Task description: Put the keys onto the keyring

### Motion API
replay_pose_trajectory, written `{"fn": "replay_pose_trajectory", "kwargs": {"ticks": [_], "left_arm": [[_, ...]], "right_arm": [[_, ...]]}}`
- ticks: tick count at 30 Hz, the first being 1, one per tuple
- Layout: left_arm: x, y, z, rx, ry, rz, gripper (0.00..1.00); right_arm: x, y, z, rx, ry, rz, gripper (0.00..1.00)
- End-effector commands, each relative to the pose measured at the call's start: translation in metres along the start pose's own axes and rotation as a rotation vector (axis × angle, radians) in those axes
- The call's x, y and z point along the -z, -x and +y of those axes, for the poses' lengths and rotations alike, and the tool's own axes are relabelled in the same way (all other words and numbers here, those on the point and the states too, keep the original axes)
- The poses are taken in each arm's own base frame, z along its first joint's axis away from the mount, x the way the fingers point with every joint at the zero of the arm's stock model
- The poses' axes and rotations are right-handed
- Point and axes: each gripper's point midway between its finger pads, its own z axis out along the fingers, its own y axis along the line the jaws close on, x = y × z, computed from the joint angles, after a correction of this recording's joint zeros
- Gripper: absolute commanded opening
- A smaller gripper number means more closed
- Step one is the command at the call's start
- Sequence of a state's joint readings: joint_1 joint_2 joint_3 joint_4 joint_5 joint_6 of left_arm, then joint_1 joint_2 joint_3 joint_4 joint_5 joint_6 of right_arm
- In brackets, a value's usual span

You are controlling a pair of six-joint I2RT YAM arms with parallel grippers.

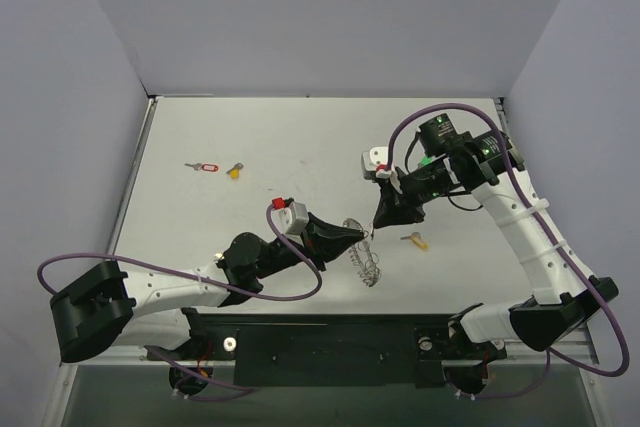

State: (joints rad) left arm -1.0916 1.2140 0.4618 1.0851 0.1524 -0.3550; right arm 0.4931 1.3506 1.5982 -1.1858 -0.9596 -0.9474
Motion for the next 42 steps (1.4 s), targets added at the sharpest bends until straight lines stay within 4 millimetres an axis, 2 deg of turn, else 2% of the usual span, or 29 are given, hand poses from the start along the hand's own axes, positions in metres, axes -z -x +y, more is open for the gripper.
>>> {"fn": "replay_pose_trajectory", "kwargs": {"ticks": [1,26,42], "left_arm": [[-0.003,0.033,-0.012,-0.021,-0.038,-0.109,0.0],[0.0,0.035,-0.011,-0.032,-0.027,-0.116,0.0],[0.001,0.034,-0.009,-0.029,-0.017,-0.119,0.0]], "right_arm": [[-0.001,0.006,0.015,0.002,0.06,-0.037,0.0],[-0.01,-0.003,0.014,0.005,0.097,0.007,0.0],[-0.013,-0.001,0.014,-0.003,0.099,-0.001,0.0]]}}
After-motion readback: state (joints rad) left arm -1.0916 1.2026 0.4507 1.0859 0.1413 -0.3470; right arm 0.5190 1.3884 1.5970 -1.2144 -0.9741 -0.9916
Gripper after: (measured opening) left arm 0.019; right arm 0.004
